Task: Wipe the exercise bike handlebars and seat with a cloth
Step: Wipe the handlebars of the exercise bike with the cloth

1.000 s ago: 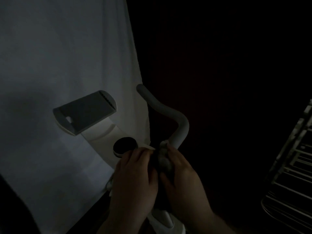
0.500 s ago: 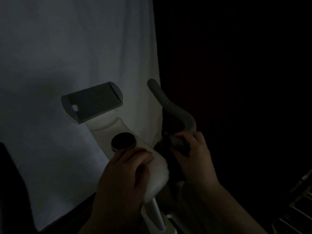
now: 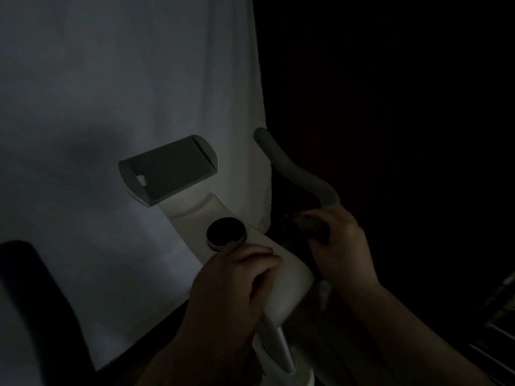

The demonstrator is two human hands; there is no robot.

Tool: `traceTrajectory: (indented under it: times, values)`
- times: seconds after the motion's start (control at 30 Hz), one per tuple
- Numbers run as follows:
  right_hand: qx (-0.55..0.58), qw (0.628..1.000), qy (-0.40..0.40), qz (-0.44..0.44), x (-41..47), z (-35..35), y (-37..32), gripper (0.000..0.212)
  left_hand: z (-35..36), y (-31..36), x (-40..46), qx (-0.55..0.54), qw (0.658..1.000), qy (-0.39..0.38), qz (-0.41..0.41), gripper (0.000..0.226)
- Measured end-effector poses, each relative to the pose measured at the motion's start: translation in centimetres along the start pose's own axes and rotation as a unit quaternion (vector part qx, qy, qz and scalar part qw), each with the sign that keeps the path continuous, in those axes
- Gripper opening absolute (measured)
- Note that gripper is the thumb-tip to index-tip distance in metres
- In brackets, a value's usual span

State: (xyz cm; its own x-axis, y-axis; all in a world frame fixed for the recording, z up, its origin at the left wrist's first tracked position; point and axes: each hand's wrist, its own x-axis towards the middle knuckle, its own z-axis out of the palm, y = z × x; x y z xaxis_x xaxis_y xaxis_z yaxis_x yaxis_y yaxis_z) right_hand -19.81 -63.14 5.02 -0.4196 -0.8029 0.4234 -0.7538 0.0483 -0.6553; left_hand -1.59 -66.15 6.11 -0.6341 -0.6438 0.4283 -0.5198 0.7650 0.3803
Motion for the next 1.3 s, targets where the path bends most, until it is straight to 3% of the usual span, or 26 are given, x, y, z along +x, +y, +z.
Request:
traceTrajectory:
  times: [0.07,0.2,0.3,0.47,0.57,0.7,0.8,0.93,1.07,1.13,1.2,1.3]
  values:
    - [-0.004,1.000,0.005,0.030,0.0,-0.1,-0.7,0.025,0.1,-0.1,-0.3,0.010,1.000,0.003,0.018,0.035]
    - [-0.030,0.996,-0.083,0.027,-0.5,0.4,-2.2,0.028,0.2,0.2,-0.5,0.001,1.000,-0.013,0.014,0.038]
    - [-0.078,0.995,-0.040,0.054,-0.8,0.7,-3.3,0.028,-0.3,0.0,-0.4,-0.052,0.998,-0.027,-0.019,0.033]
    - [-0.053,0.997,-0.048,0.032,-1.9,0.1,-4.2,0.030,-2.4,-1.6,0.2,-0.114,0.985,-0.127,0.000,0.036]
    - [-0.070,0.993,0.004,0.092,-1.7,-0.2,-4.0,0.029,-2.5,-2.6,0.7,-0.117,0.990,-0.068,-0.036,0.032]
    - [-0.079,0.995,-0.025,-0.049,-5.0,1.1,-6.8,0.021,-3.2,-3.7,1.5,-0.051,0.997,0.041,-0.042,0.024]
    - [-0.049,0.997,0.000,-0.056,-5.5,1.8,-5.6,0.029,-3.6,-5.3,2.7,0.011,0.999,0.012,-0.045,0.027]
    - [-0.032,0.992,0.093,0.080,-3.5,1.7,-3.2,0.029,-2.5,-4.8,2.8,0.008,0.998,-0.021,-0.061,0.031]
    - [-0.079,0.993,-0.039,-0.075,-3.4,1.9,-4.8,0.031,-2.1,-4.1,2.3,0.027,0.999,-0.005,-0.045,0.031]
    - [-0.068,0.997,-0.041,-0.020,-2.2,1.2,-4.0,0.029,-2.1,-3.3,2.3,0.027,0.999,-0.003,-0.026,0.029]
    - [-0.018,0.999,0.016,0.042,-2.1,1.2,-2.9,0.029,-1.8,-2.2,2.1,0.015,1.000,-0.018,-0.017,0.029]
    - [-0.006,1.000,-0.029,0.001,-2.7,0.7,-2.3,0.033,-1.1,-1.2,1.9,0.030,0.999,-0.033,-0.012,0.031]
